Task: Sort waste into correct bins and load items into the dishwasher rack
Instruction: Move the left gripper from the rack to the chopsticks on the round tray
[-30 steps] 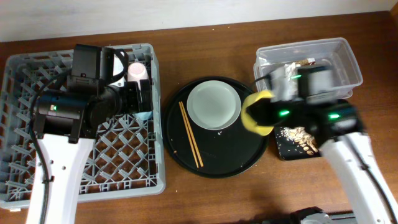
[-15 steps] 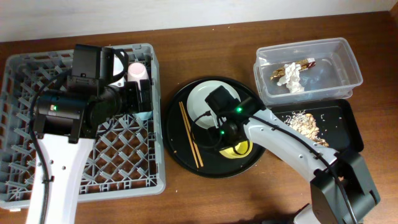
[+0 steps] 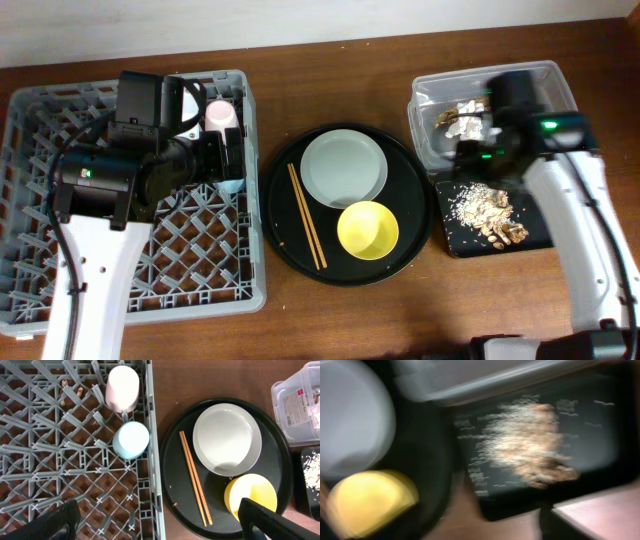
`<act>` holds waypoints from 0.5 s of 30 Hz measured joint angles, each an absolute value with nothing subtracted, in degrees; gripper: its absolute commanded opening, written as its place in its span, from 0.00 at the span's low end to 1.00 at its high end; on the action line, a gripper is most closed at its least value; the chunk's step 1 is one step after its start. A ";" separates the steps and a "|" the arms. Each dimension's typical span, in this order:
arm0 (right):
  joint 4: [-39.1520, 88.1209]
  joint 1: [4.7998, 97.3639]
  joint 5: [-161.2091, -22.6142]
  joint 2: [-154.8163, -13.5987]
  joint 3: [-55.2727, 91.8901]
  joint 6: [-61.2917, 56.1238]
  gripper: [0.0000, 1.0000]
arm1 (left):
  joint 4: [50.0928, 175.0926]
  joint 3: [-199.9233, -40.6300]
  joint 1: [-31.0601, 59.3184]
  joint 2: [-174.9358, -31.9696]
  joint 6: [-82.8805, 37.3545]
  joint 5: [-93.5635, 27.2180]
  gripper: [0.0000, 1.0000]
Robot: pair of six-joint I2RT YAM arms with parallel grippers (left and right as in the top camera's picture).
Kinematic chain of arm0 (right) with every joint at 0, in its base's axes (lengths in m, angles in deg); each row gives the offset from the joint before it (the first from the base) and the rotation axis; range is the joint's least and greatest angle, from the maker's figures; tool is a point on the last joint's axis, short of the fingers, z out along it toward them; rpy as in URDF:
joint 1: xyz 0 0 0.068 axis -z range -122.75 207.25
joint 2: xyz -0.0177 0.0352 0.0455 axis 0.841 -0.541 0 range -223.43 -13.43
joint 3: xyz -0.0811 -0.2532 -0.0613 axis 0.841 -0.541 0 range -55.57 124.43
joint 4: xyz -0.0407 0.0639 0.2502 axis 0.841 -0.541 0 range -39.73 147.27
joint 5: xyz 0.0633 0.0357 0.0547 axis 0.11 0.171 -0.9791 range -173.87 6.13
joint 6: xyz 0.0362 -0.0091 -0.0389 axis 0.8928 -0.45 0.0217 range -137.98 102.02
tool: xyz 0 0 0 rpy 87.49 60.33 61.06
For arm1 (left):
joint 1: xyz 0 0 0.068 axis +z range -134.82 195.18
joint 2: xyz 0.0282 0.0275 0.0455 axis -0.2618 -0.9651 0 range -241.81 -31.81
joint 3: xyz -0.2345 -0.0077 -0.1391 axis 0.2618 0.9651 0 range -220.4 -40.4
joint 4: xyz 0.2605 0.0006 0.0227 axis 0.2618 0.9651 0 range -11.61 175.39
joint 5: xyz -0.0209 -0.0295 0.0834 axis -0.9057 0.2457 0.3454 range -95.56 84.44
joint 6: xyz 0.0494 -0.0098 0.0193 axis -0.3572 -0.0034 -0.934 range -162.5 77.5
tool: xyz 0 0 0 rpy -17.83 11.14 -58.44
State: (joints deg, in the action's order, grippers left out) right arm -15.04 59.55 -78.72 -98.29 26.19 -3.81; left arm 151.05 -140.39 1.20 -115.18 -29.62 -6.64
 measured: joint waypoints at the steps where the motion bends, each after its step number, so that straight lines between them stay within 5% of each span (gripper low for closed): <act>1: -15.68 64.60 -76.91 -98.12 26.21 -4.07 0.99 | 151.07 -140.39 1.20 -115.16 -29.62 -6.64 0.99; 6: -15.79 80.80 -75.09 -98.12 26.19 -4.31 0.99 | 151.05 -140.39 1.20 -115.18 -29.62 -6.64 0.99; 13: -15.81 85.71 -74.90 -98.12 26.19 -4.31 0.99 | 143.68 -140.39 1.20 -115.18 -29.62 -6.70 0.99; 15: -15.81 85.71 -74.87 -98.12 26.19 -4.29 0.99 | 144.41 -140.39 1.20 -115.16 -29.59 -7.80 0.73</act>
State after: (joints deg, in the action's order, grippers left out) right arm -15.81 85.71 -74.87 -98.12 26.19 -4.29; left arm 144.41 -140.39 1.20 -115.16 -29.59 -7.80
